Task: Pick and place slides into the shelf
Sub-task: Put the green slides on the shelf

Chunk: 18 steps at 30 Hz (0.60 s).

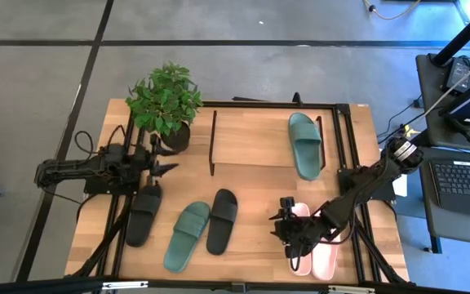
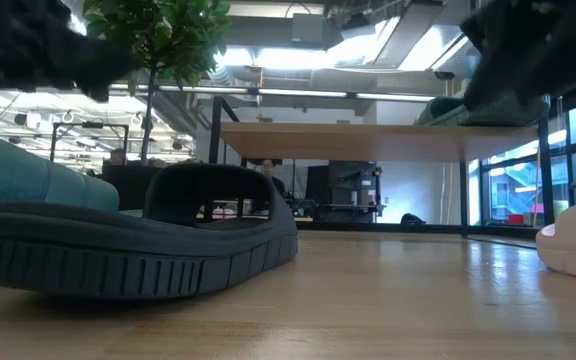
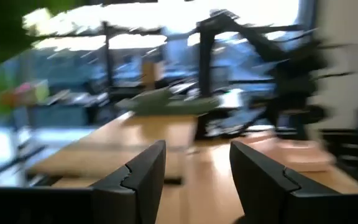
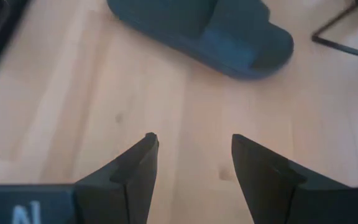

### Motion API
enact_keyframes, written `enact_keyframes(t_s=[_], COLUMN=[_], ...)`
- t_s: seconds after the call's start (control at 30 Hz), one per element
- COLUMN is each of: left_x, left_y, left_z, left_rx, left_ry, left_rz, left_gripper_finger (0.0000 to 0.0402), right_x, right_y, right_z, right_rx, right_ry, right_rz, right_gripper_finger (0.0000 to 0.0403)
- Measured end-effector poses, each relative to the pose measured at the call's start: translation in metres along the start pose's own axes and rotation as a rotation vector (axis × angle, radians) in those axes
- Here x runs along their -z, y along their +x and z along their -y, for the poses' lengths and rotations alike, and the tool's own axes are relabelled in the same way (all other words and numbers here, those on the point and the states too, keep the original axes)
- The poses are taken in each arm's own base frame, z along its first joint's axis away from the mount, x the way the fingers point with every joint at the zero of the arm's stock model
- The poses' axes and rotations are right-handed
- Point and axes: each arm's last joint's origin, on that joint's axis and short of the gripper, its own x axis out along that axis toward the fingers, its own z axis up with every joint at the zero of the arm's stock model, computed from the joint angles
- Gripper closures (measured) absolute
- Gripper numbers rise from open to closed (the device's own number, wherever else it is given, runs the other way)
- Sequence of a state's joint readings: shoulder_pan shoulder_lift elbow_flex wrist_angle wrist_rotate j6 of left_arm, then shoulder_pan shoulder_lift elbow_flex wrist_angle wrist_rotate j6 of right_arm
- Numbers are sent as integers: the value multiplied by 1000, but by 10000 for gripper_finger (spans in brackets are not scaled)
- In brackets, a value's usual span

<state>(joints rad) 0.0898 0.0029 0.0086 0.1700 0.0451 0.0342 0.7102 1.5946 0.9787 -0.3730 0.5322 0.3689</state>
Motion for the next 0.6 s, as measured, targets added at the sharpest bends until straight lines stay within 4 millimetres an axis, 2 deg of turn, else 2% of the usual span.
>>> enact_keyframes(t_s=[0.17, 0.23, 0.43, 0.6], left_x=[-12, -19, -38, -53], left_y=[0, 2, 17, 43], left_z=[9, 13, 24, 41], left_rx=[134, 167, 198, 212], left_ry=[55, 70, 155, 274], left_rz=[57, 56, -25, -171], left_gripper_finger=[230, 230, 230, 230], right_x=[35, 43, 48, 47], right_y=[1, -2, -15, -19], right_z=[4, 9, 21, 23], right_rx=[61, 48, 11, 2], right_ry=[45, 73, 134, 132], right_rz=[117, 160, 280, 309], right_gripper_finger=[198, 198, 198, 198])
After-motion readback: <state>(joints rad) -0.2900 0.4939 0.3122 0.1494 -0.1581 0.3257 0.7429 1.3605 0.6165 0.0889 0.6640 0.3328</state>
